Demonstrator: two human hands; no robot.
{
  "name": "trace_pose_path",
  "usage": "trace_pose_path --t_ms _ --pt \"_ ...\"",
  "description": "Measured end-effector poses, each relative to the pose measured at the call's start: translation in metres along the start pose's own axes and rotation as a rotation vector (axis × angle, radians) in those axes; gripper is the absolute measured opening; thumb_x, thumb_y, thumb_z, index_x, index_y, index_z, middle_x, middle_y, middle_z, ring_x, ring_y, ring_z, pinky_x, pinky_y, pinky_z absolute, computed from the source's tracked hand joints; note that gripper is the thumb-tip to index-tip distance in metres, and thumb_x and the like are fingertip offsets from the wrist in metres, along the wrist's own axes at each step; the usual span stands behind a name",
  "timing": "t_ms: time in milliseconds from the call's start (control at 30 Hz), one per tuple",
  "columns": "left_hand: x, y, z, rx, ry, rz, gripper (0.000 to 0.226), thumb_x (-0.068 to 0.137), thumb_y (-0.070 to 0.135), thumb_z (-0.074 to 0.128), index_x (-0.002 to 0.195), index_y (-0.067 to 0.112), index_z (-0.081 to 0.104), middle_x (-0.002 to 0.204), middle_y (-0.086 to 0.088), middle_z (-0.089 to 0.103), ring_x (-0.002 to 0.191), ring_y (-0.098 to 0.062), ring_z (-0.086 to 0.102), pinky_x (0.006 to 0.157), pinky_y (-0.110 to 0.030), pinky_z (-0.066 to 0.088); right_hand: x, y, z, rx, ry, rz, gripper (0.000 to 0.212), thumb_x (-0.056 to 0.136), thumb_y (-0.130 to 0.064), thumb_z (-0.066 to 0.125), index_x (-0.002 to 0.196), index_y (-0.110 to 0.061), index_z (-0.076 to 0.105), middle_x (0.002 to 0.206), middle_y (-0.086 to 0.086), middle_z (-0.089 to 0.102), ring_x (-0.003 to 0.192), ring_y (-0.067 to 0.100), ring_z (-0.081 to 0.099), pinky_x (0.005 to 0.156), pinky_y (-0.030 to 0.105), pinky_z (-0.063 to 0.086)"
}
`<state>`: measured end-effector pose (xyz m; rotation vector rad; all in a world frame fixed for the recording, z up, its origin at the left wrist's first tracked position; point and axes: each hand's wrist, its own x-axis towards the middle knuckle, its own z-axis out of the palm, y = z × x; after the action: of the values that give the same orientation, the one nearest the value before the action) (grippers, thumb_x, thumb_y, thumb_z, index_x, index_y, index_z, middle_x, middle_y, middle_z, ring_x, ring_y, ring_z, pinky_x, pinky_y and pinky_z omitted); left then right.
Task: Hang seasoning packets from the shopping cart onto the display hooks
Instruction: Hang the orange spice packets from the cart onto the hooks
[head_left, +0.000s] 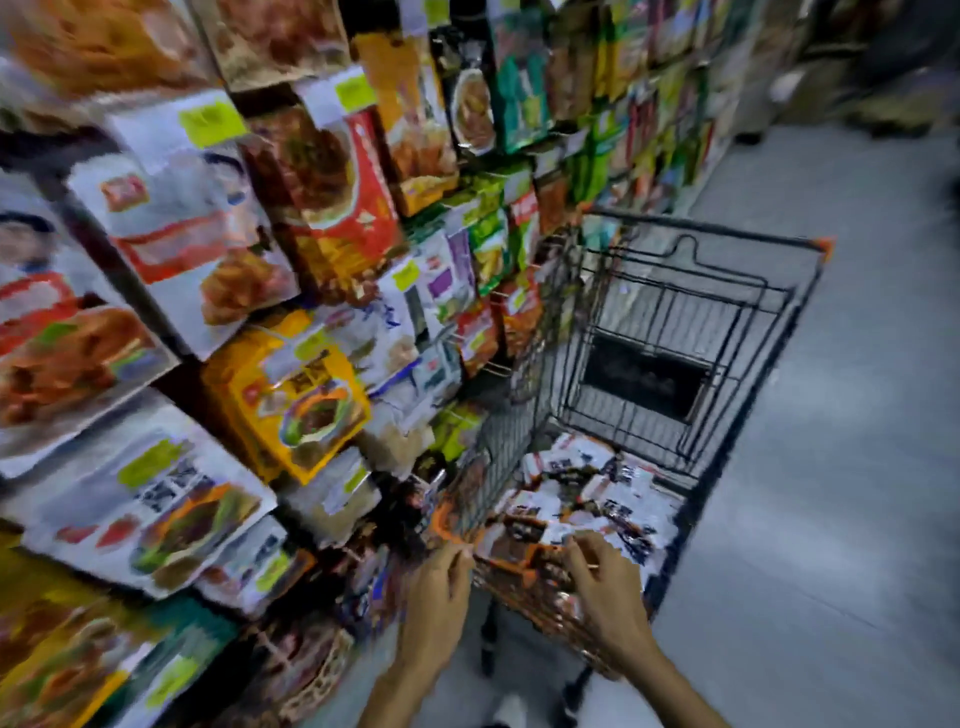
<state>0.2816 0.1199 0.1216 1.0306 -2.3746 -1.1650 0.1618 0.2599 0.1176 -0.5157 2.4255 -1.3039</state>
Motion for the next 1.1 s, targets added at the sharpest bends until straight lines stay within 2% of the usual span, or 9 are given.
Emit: trace_pose_path --t_ms 167,333,467,567,700,800,900,1000,1100 --pt "0.087 -0.004 0.064 0.096 -0.259 -0.001 0.027 0.099 0.024 0.045 0.116 0.013 0.063 0.101 -0.006 0.069 0.097 -0.025 0.062 0.076 -0.022 0.041 0.07 0.054 -0.001 0.002 0.098 0.246 0.011 0.094 -0.016 0.056 0.092 -0.02 0.066 0.079 -0.001 0.069 0.078 0.018 0.065 0.068 0.028 0.045" --pt "0.17 -0.02 0.124 0.201 -0.417 0.049 0.023 0.1 0.024 0.042 0.101 0.014 0.064 0.064 0.01 0.047 0.06 -0.007 0.046 0.055 -0.011 0.035 0.134 0.105 0.013 0.01 0.194 0.431 0.015 0.095 -0.01 0.053 0.086 -0.009 0.066 0.074 0.009 0.066 0.067 0.022 0.06 0.059 0.029 0.038" --pt "0.223 -0.04 0.169 0.239 -0.493 0.002 0.032 0.101 0.028 0.04 0.12 0.012 0.06 0.08 -0.013 0.065 0.061 -0.015 0.053 0.05 -0.018 0.036 0.179 0.145 0.031 0.01 0.254 0.569 0.025 0.096 -0.013 0.05 0.074 -0.004 0.06 0.061 0.011 0.058 0.05 0.014 0.046 0.047 0.025 0.03" --pt "0.255 -0.063 0.205 0.259 -0.525 -0.032 0.031 0.1 0.02 0.044 0.115 -0.001 0.061 0.089 -0.023 0.067 0.076 -0.03 0.062 0.063 -0.034 0.044 0.205 0.178 0.046 -0.026 0.256 0.648 0.025 0.098 -0.018 0.048 0.075 -0.009 0.052 0.055 0.0 0.049 0.047 0.009 0.042 0.04 0.017 0.026" --pt "0.275 -0.114 0.242 0.309 -0.525 -0.132 0.021 0.099 0.014 0.043 0.088 0.008 0.06 0.076 -0.01 0.059 0.075 -0.028 0.059 0.054 -0.025 0.033 0.217 0.222 0.07 -0.04 0.197 0.728 0.015 0.096 -0.011 0.047 0.082 -0.011 0.052 0.064 0.002 0.051 0.062 0.021 0.051 0.049 0.024 0.032" --pt "0.277 -0.151 0.262 0.401 -0.555 -0.254 0.017 0.096 0.009 0.048 0.099 -0.001 0.062 0.096 -0.019 0.061 0.092 -0.032 0.059 0.07 -0.032 0.044 0.205 0.249 0.085 -0.057 0.197 0.831 0.014 0.096 -0.01 0.047 0.091 -0.004 0.059 0.077 0.007 0.057 0.07 0.02 0.053 0.056 0.025 0.032" --pt "0.272 -0.172 0.271 0.462 -0.557 -0.36 0.033 0.096 0.008 0.05 0.127 -0.005 0.051 0.134 -0.021 0.048 0.122 -0.033 0.047 0.097 -0.034 0.033 0.189 0.263 0.105 -0.059 0.17 0.913 0.016 0.096 -0.016 0.052 0.098 -0.002 0.061 0.088 0.01 0.064 0.081 0.021 0.06 0.064 0.024 0.036" --pt "0.263 -0.181 0.272 0.478 -0.563 -0.378 0.05 0.099 0.013 0.045 0.145 0.006 0.03 0.149 -0.016 0.032 0.134 -0.03 0.034 0.103 -0.034 0.029 0.179 0.261 0.131 -0.015 0.118 0.962 0.018 0.094 -0.025 0.057 0.101 -0.008 0.058 0.093 0.005 0.064 0.087 0.02 0.061 0.069 0.026 0.043" --pt "0.256 -0.184 0.276 0.462 -0.527 -0.411 0.05 0.099 0.014 0.043 0.146 0.007 0.028 0.148 -0.017 0.031 0.135 -0.031 0.031 0.103 -0.035 0.028 0.176 0.253 0.16 0.073 0.1 1.046 0.028 0.09 -0.025 0.064 0.11 -0.009 0.052 0.105 0.01 0.068 0.1 0.026 0.064 0.083 0.035 0.051"
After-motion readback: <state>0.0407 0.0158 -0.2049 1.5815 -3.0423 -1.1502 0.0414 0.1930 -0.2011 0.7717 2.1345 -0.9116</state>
